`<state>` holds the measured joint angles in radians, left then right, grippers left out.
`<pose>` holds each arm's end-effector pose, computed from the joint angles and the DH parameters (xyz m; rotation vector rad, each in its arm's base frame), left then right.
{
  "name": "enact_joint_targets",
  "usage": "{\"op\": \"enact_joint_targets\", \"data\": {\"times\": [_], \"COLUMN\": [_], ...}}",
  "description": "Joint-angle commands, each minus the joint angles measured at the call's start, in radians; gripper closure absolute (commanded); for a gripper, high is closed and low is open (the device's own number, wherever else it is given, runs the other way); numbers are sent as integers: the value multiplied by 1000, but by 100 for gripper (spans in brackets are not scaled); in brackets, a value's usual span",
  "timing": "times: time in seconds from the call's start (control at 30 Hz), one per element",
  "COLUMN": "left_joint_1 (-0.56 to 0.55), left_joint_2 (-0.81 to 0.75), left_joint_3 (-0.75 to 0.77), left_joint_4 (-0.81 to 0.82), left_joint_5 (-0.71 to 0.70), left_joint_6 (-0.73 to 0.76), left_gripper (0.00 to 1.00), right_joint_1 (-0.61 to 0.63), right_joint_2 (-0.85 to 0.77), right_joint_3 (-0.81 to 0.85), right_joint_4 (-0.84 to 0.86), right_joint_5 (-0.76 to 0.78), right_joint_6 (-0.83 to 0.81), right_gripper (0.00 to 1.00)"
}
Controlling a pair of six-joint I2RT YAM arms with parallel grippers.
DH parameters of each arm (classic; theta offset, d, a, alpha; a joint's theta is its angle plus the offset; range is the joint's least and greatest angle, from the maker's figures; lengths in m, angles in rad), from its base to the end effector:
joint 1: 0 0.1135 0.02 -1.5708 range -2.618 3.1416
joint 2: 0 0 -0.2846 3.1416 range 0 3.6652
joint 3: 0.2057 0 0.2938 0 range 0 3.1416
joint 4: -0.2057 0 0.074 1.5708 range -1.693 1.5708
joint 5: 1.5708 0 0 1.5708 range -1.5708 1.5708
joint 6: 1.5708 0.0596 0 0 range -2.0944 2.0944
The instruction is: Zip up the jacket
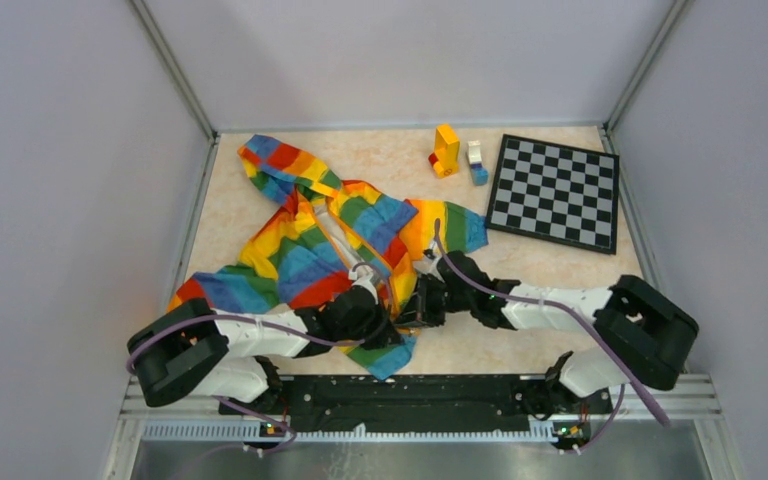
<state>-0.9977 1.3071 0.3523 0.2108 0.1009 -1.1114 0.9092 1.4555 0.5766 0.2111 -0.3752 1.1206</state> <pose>0.1354 -0.2209 0.0979 -0.0908 2.6152 -1.0633 0.1785 0.2648 0.1329 0.0369 2.6492 1.3510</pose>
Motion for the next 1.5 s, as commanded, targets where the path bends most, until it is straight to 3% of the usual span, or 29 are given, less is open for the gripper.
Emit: {"op": "enact_joint_targets", "data": {"times": [0.0,0.13,0.3,0.33,0.37,0.47,0.77,1.07,1.47], "left_joint_1": [-5,-5,-4,-5,-5,-5,-5,-5,-4], "left_joint_2": [-14,12,26,26,27,34,49,30,11], "left_joint_3": [-9,-2,4,4,4,6,-1,-3,-16], "left_joint_4": [80,107,116,116,116,119,157,159,170], "left_joint_5": [12,35,53,54,55,60,78,82,83], "left_joint_6": [12,8,4,3,2,2,-11,-14,-22], "left_gripper": [100,100,100,100,100,100,100,100,100], "right_joint_1": [-12,-12,-13,-13,-13,-13,-11,-15,-16], "right_joint_2": [-175,-269,-342,-355,-358,-360,-225,-207,-12], "right_joint_3": [-14,-65,-124,-144,-155,-204,-347,-397,-466], "right_joint_4": [-115,-193,-259,-253,-246,-208,192,288,670], "right_joint_5": [45,41,60,59,53,46,8,138,111], "right_joint_6": [-116,-129,-122,-108,-101,-71,34,36,19], "right_gripper": [95,75,63,45,40,43,65,65,54]}}
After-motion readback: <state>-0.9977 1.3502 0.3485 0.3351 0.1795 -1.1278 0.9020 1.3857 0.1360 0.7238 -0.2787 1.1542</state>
